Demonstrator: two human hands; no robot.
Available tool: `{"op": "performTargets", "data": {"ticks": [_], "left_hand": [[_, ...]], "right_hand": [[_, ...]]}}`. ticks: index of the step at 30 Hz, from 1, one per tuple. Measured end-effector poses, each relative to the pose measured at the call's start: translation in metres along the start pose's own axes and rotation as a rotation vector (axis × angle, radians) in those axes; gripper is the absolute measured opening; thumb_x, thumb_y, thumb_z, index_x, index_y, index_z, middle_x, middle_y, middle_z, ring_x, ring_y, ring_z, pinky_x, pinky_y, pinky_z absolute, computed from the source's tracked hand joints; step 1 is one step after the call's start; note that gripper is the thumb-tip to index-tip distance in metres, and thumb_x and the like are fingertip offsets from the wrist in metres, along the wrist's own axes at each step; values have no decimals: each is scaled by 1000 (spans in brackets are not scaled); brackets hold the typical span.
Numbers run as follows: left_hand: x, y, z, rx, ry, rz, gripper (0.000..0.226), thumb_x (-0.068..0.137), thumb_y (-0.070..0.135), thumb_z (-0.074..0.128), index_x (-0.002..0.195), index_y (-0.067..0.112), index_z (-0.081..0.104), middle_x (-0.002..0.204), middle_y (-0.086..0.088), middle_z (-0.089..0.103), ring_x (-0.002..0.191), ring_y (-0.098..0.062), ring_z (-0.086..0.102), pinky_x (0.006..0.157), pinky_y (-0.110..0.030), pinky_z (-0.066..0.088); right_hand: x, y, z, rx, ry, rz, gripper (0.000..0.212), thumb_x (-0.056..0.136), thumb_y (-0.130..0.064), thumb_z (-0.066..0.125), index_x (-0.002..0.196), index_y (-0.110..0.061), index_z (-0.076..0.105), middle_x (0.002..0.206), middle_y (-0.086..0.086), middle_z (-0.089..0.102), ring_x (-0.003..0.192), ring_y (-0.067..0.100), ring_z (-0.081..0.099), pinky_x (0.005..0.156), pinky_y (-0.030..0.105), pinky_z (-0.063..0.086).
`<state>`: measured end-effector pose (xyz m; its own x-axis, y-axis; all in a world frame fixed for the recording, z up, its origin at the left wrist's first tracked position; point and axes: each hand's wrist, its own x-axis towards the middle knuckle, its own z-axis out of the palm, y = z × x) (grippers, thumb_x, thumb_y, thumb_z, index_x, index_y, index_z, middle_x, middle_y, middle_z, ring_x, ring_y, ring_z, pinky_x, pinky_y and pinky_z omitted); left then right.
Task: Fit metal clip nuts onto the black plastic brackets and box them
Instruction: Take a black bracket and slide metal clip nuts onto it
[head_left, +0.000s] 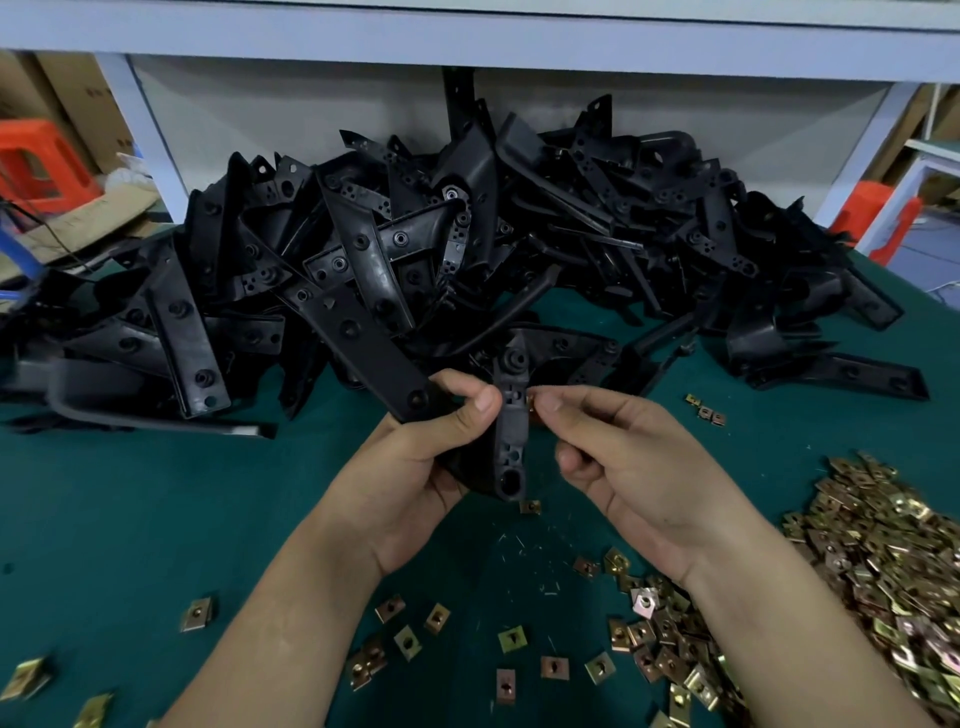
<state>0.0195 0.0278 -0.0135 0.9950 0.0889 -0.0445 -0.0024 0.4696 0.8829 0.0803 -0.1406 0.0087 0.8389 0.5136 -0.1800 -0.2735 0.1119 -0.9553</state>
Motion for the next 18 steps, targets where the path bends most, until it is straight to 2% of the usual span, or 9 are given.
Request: {"op": "performTargets", "data": {"ticks": [5, 7, 10, 13, 16, 18], "left_hand": [[0, 0, 1, 10, 8, 3, 18, 82, 25, 81, 79, 20, 64, 88, 2, 69, 80, -12, 67, 68, -25, 56], [-1, -1, 2, 12, 16, 5, 18, 80, 24, 78, 82, 18, 62, 91, 0, 69, 83, -13, 68, 69, -26, 57], [-1, -1, 0, 13, 12, 12, 16, 77, 24, 76, 82, 18, 62, 93, -2, 70, 85, -16, 69, 71, -28, 59], [0, -2, -1, 41, -2, 16, 13, 81, 21, 78, 78, 21, 66, 90, -2, 71, 83, -18, 69, 69, -30, 59], [1, -6, -1, 90, -12, 11, 17, 78, 23, 82, 83, 18, 66, 90, -7, 67, 87, -25, 66, 72, -35, 60], [2, -7, -2, 90, -11, 13, 20, 75, 26, 82, 85, 17, 67, 91, -7, 66, 87, -24, 66, 73, -36, 60]], "right_hand": [[0, 1, 5, 172, 9, 58, 16, 76, -18, 72, 88, -9, 78, 69, -5, 62, 49, 2, 48, 49, 11, 41], [-2, 1, 7, 202, 1, 70, 13, 77, -19, 72, 87, -10, 75, 65, -7, 59, 49, 2, 48, 48, 11, 41], [-2, 2, 8, 164, -13, 41, 7, 77, -20, 73, 77, -15, 79, 67, -7, 60, 50, 2, 49, 50, 11, 43], [-2, 4, 8, 86, 5, 6, 8, 77, -21, 74, 78, -15, 80, 64, -7, 59, 51, 2, 50, 53, 13, 46], [-2, 7, 9, 42, 45, 24, 9, 85, -16, 73, 80, -15, 81, 59, -5, 54, 50, 3, 49, 52, 13, 45], [-1, 8, 9, 26, 44, 37, 8, 83, -19, 74, 83, -15, 81, 59, -4, 52, 51, 3, 47, 52, 13, 44]]}}
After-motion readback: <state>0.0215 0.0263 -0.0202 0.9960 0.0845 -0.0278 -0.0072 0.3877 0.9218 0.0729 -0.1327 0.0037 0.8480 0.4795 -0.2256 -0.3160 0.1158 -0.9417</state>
